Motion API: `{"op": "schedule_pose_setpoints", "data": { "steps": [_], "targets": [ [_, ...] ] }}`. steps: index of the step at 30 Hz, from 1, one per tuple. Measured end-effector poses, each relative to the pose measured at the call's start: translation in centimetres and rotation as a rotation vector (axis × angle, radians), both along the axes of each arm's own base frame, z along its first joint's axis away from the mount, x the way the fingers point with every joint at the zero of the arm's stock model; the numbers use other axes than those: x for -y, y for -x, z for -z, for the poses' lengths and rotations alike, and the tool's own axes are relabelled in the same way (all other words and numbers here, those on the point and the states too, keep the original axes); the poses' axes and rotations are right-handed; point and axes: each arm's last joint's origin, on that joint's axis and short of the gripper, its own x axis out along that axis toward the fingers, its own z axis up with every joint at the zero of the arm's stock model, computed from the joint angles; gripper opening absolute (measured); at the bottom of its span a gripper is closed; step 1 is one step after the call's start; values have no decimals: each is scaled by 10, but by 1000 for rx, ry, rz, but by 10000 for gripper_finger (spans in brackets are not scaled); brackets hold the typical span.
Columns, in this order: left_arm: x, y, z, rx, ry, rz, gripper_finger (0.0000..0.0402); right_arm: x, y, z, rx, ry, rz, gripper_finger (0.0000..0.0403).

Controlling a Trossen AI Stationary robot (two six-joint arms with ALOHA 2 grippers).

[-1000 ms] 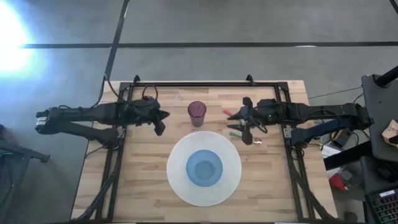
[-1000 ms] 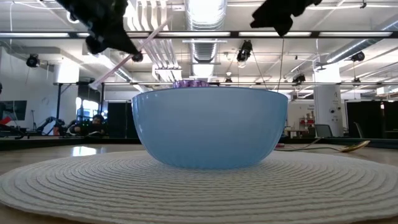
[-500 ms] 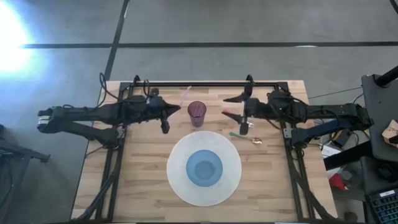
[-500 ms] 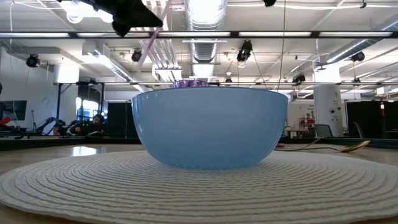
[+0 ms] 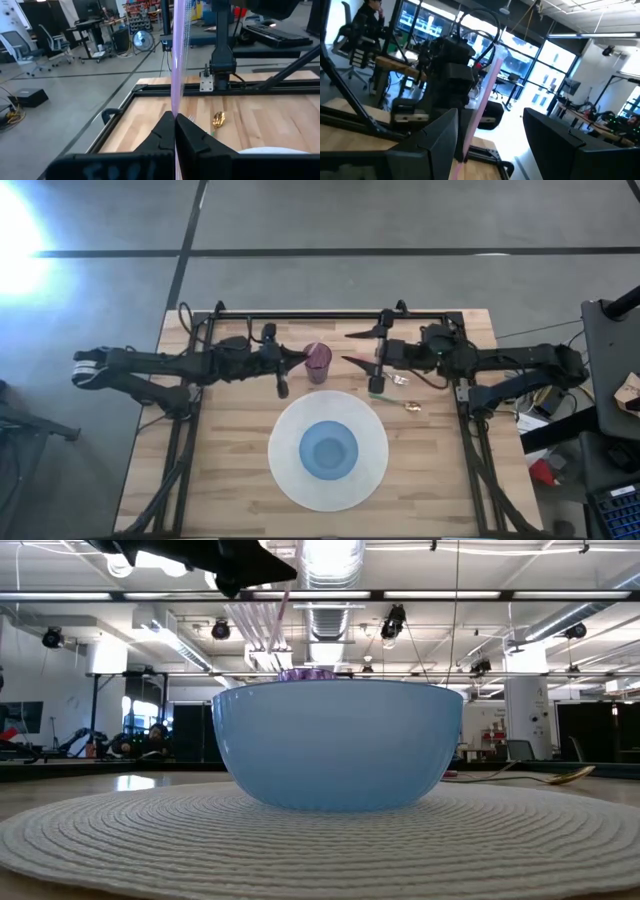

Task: Pick & Place Utensil
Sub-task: Put the straw into the cup

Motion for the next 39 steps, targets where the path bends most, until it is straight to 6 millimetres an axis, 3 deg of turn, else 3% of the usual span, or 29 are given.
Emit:
{"op": "schedule_pose_setpoints", "data": {
  "steps": [12, 23, 39],
  "targets": [
    [-2, -9, 7, -15, -14, -2, 0, 9, -38, -11, 6, -17, 12, 222],
    [-2, -9, 8, -26, -13, -2, 0, 11, -68, -11, -110, -78, -9, 216],
    [-2, -8, 8, -30, -25, -12, 0, 13, -65, -12, -179, -99, -2, 83]
  ]
}}
